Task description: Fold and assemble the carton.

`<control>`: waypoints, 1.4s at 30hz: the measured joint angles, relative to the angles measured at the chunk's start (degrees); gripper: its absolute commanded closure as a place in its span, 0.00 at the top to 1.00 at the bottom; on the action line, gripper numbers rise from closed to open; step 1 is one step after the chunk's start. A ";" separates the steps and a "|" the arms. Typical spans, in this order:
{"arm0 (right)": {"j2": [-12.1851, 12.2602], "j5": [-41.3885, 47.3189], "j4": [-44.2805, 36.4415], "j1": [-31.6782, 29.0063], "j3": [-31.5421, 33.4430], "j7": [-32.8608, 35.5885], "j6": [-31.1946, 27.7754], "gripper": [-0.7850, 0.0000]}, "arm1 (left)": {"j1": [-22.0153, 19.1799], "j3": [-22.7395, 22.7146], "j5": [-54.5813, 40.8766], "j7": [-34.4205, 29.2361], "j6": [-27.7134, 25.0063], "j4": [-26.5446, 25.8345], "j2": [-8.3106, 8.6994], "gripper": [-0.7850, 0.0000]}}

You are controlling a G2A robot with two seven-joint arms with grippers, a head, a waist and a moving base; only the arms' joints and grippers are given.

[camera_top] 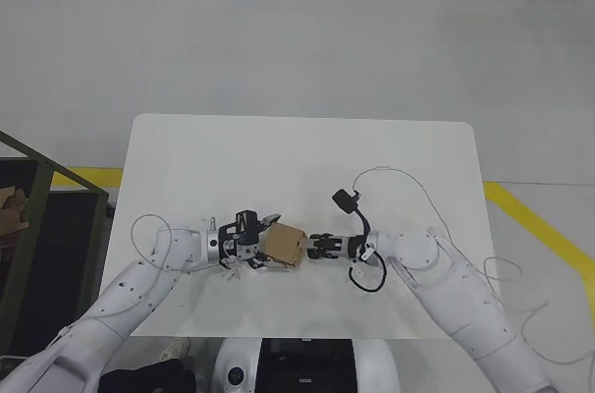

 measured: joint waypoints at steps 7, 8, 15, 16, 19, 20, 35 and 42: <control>0.60 0.56 -1.35 -2.15 2.00 -0.69 -0.57 0.49 | 0.10 -0.14 -0.02 -0.34 -0.01 -0.13 0.07 0.48; 0.66 0.98 -1.55 -2.49 2.30 -0.80 -1.08 0.47 | 0.11 -0.16 -0.05 -0.38 -0.02 -0.16 0.08 0.48; 0.90 4.99 -1.93 -4.56 3.50 0.04 -5.93 0.22 | 0.17 -0.14 -0.33 -0.72 -0.03 -0.30 0.06 0.48; 0.92 4.94 -1.86 -4.72 3.44 -0.02 -5.95 0.19 | 0.16 -0.08 -0.36 -0.78 -0.01 -0.33 0.04 0.48; 0.92 4.88 -1.65 -5.08 3.24 -0.29 -6.04 0.13 | 0.14 0.02 -0.40 -0.92 -0.03 -0.42 0.00 0.48; 0.92 4.92 -1.55 -5.17 3.15 -0.35 -6.10 0.11 | 0.14 0.03 -0.41 -0.96 -0.02 -0.44 0.00 0.48; -0.28 6.55 2.31 -2.41 -0.22 -1.05 -7.69 0.00 | 0.28 0.02 -0.49 -1.45 -0.19 -0.92 0.04 0.48; -0.64 6.76 3.74 -1.45 -0.50 -2.61 -9.02 0.00 | 0.29 0.07 -0.67 -1.60 -0.14 -0.97 0.01 0.48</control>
